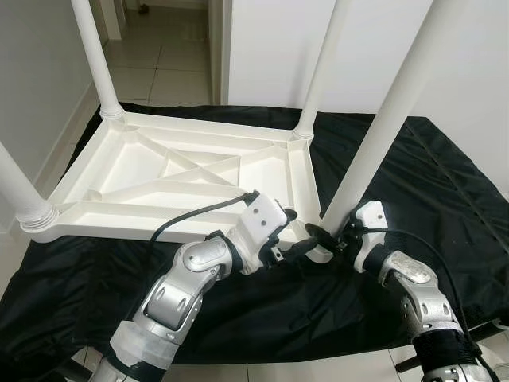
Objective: Building children table
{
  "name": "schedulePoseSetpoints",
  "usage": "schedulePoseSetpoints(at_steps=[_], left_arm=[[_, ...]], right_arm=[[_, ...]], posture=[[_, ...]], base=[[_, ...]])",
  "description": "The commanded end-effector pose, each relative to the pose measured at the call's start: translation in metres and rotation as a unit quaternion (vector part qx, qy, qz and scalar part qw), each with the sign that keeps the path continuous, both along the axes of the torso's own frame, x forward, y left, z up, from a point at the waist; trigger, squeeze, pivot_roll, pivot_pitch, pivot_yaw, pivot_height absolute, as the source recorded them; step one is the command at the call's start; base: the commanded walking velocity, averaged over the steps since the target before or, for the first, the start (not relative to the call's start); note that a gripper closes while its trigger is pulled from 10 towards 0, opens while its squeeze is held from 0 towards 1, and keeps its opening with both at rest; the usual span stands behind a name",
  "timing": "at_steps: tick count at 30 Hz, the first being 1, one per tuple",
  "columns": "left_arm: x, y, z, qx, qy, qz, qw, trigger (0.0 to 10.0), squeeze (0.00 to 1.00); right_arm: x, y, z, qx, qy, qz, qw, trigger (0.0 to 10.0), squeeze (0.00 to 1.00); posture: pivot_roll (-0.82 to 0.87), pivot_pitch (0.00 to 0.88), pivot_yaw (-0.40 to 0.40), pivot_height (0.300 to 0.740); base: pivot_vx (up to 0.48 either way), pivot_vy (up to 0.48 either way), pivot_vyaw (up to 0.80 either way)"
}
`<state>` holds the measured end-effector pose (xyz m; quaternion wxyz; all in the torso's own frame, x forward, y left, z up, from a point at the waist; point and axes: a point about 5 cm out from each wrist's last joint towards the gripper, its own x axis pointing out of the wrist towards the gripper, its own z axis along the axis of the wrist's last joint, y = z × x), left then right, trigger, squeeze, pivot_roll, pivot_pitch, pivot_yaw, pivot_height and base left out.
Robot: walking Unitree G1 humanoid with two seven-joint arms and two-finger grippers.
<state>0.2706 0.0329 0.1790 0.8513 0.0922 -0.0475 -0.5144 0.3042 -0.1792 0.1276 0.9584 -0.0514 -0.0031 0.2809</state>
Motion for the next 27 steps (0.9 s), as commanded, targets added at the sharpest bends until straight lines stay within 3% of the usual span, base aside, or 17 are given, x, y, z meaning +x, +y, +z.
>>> schedulePoseSetpoints(at_steps=[1, 3, 8, 11, 14, 18, 22, 26, 27], left_arm=[[-0.001, 0.0, -0.002, 0.005, -0.003, 0.009, 1.0, 10.0, 0.0], [-0.002, 0.0, -0.004, 0.007, -0.001, 0.01, 1.0, 10.0, 0.0], [-0.002, 0.002, -0.005, 0.007, 0.001, 0.01, 1.0, 10.0, 0.0], [-0.003, 0.001, -0.005, 0.008, 0.001, 0.01, 1.0, 10.0, 0.0], [-0.003, 0.001, -0.005, 0.007, 0.001, 0.01, 1.0, 10.0, 0.0], [-0.002, -0.001, -0.004, 0.006, -0.001, 0.01, 1.0, 10.0, 0.0], [-0.002, -0.001, -0.003, 0.004, -0.002, 0.009, 1.0, 10.0, 0.0], [-0.002, -0.001, -0.003, 0.005, -0.003, 0.009, 1.0, 10.0, 0.0], [-0.002, 0.0, -0.003, 0.006, -0.003, 0.009, 1.0, 10.0, 0.0]], right_arm=[[0.0, 0.002, -0.002, -0.003, 0.007, -0.039, 0.999, 10.0, 0.0], [-0.001, 0.008, -0.002, 0.019, 0.011, -0.091, 0.996, 10.0, 0.0], [-0.004, 0.013, -0.003, 0.043, 0.022, -0.157, 0.986, 10.0, 0.0], [-0.01, 0.026, -0.006, 0.064, 0.031, -0.242, 0.968, 10.0, 0.0], [-0.012, 0.031, -0.005, 0.069, 0.029, -0.275, 0.959, 10.0, 0.0], [-0.015, 0.045, -0.002, 0.092, 0.03, -0.363, 0.927, 10.0, 0.0], [-0.016, 0.059, 0.002, 0.094, 0.028, -0.342, 0.934, 10.0, 0.0], [-0.016, 0.06, 0.003, 0.098, 0.027, -0.335, 0.937, 10.0, 0.0], [-0.017, 0.059, 0.005, 0.105, 0.026, -0.332, 0.937, 10.0, 0.26]], posture=[[-0.03, 0.0, -0.064, 0.74], [-0.03, 0.0, -0.065, 0.74], [-0.03, 0.0, -0.066, 0.74], [-0.03, 0.0, -0.067, 0.74], [-0.03, 0.0, -0.07, 0.74], [-0.02, 0.0, -0.074, 0.74], [-0.03, 0.0, -0.07, 0.74], [-0.03, 0.0, -0.07, 0.74], [-0.03, 0.0, -0.07, 0.74]], base=[[0.0, 0.0, 0.0], [0.0, 0.0, 0.0], [0.0, 0.0, 0.0], [0.0, 0.0, 0.0], [0.0, 0.0, 0.0], [0.0, 0.0, 0.0], [0.0, 0.0, 0.0], [0.0, 0.0, 0.0], [0.0, 0.0, 0.0]])
